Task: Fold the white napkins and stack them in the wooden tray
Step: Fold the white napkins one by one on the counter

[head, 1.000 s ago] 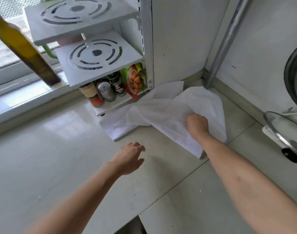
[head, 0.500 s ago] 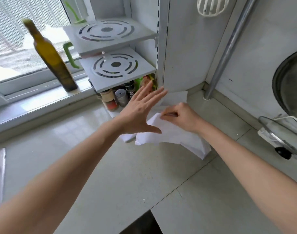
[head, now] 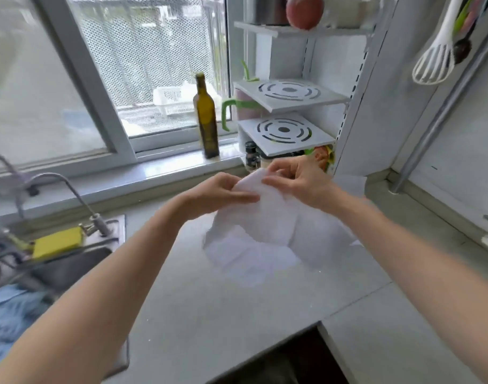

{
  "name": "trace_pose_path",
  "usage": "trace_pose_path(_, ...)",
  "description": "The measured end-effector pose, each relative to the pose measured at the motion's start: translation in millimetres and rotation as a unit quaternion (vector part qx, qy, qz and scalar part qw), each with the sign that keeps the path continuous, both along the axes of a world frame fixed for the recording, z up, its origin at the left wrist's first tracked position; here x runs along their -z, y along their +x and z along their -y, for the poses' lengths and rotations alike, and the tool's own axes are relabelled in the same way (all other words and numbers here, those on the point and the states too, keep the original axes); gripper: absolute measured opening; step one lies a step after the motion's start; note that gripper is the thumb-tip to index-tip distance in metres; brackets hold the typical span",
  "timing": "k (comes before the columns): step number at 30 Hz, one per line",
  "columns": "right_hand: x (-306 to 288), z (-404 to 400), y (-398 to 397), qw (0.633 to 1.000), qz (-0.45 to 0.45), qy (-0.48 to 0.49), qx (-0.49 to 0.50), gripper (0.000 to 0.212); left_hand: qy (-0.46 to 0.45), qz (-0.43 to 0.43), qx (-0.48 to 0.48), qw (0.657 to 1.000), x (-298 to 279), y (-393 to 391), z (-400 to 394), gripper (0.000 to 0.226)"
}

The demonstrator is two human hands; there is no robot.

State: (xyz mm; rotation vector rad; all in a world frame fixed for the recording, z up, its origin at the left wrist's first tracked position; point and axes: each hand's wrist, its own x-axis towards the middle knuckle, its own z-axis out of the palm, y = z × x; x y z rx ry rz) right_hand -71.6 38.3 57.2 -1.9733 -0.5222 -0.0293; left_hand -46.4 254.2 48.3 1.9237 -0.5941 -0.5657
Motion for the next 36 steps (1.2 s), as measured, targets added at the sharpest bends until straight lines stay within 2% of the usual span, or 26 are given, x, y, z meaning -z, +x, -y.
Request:
trace_pose_path(3,10.6,-24.9,-10.7,0.996,-0.087,0.010,-0.011,0.018,-0.104,-0.039,-0.077,0.991,2.7,-18.0,-39.5,0.018)
trace_pose_path(6,26.9,-46.3,-19.7,0.990,-0.138,0.033,-0.021,0.009,-0.188,-0.068,-0.137,0.970,9.4,-29.5,-73.3,0.017)
trace_pose_path(9,32.2,-68.3,-24.3,0.977,-0.187,0.102,-0.013,0.009,-0.217,-0.111,-0.162,0.956,16.5,-41.1,-107.1,0.027)
trace_pose_path(12,25.6,-86.5,-23.3,0.945,-0.287,0.134,-0.081,0.012,-0.213,-0.190,-0.139,0.948,20.0,-58.5,-142.2,0.038)
trace_pose_path(14,20.0,-95.7,-23.7,0.929,-0.329,0.060,-0.160,0.005,-0.194,-0.228,-0.106,0.948,17.0,-68.4,-161.1,0.032)
trace_pose_path(16,16.7,-103.2,-24.8,0.900,-0.361,-0.036,-0.241,0.009,-0.167,-0.252,-0.074,0.950,15.2,-74.7,-172.9,0.022)
trace_pose_path(18,14.9,-108.9,-24.5,0.875,-0.381,-0.113,-0.277,0.008,-0.136,-0.273,-0.055,0.951,16.8,-78.1,-178.1,0.019)
trace_pose_path(22,24.2,-119.3,-19.2,0.853,-0.350,-0.266,-0.281,0.018,-0.097,-0.321,-0.019,0.942,29.5,-84.7,-177.4,0.019)
trace_pose_path(26,47.5,-124.6,-11.1,0.825,-0.291,-0.412,-0.255,0.014,-0.034,-0.361,-0.012,0.932,47.3,-82.9,-169.6,0.017)
trace_pose_path(28,62.5,-129.5,-2.4,0.827,-0.255,-0.444,-0.231,0.016,0.054,-0.312,-0.040,0.948,51.8,-75.4,-162.3,0.014)
trace_pose_path(29,70.1,-133.0,4.9,0.837,-0.224,-0.457,-0.204,0.020,0.129,-0.240,-0.064,0.960,53.2,-68.1,-157.7,0.012)
trace_pose_path(30,75.6,-137.0,12.6,0.849,-0.178,-0.470,-0.161,0.018,0.229,-0.133,-0.102,0.959,52.5,-59.9,-152.3,0.011)
trace_pose_path(31,78.2,-141.9,20.0,0.862,-0.115,-0.481,-0.110,0.011,0.328,-0.003,-0.155,0.932,50.2,-51.3,-146.8,0.011)
trace_pose_path(32,78.9,-146.3,26.7,0.875,-0.047,-0.478,-0.052,0.008,0.392,0.119,-0.223,0.885,46.0,-44.3,-142.3,0.013)
trace_pose_path(34,75.5,-151.5,40.6,0.899,0.097,-0.422,0.067,0.012,0.401,0.279,-0.325,0.810,34.8,-31.8,-138.0,0.016)
trace_pose_path(36,63.7,-151.0,49.0,0.905,0.217,-0.336,0.144,0.013,0.360,0.456,-0.324,0.746,27.5,-23.3,-142.5,0.009)
